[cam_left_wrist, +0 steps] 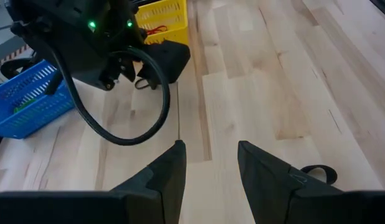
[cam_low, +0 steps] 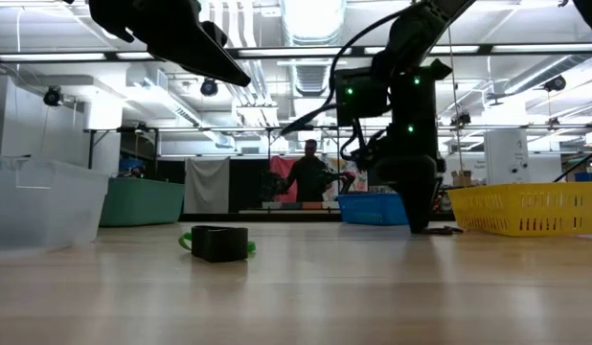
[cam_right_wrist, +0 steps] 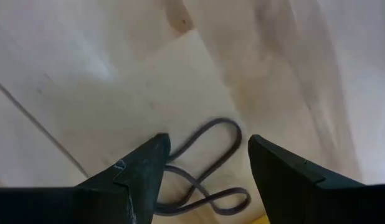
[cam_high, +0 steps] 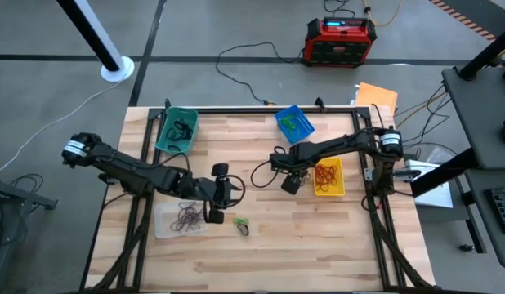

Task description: Sort rubber bands into baskets

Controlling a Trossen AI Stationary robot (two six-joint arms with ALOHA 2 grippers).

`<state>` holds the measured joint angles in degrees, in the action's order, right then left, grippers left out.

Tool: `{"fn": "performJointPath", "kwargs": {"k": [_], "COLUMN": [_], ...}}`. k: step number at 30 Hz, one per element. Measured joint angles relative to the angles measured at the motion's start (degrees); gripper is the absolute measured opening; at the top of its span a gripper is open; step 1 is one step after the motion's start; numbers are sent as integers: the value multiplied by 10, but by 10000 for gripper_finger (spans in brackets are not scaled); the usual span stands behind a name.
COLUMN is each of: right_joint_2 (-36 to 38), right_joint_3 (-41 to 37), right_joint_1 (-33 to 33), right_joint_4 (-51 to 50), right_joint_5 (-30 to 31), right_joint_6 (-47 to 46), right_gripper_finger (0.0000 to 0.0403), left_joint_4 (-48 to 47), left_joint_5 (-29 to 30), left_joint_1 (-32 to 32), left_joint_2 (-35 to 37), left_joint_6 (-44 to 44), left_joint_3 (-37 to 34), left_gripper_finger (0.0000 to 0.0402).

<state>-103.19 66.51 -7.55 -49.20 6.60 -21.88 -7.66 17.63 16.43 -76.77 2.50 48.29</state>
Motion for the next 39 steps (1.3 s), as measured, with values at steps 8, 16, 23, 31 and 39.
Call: {"fn": "performJointPath", "kwargs": {"k": [8, 16, 23, 31, 39], "right_joint_2": [-14, -14, 25, 129, 215], "right_joint_3": [0, -3, -7, -65, -149], "right_joint_1": [0, 0, 12, 35, 47], "right_joint_4": [8, 23, 64, 210, 448], "right_joint_5": [-13, -38, -32, -36, -80], "right_joint_6": [38, 68, 81, 91, 113], "right_gripper_finger": [178, 22, 9, 8, 8], "left_joint_4": [1, 46, 109, 318, 410], "left_joint_5": [0, 85, 89, 88, 78], "left_joint_1": [0, 0, 0, 0, -10], "left_joint_2": [0, 0, 0, 0, 0], "left_joint_6": [0, -5, 0, 15, -14], "left_joint_3": [0, 0, -9, -107, -139], "left_gripper_finger": [130, 130, 130, 130, 133]}}
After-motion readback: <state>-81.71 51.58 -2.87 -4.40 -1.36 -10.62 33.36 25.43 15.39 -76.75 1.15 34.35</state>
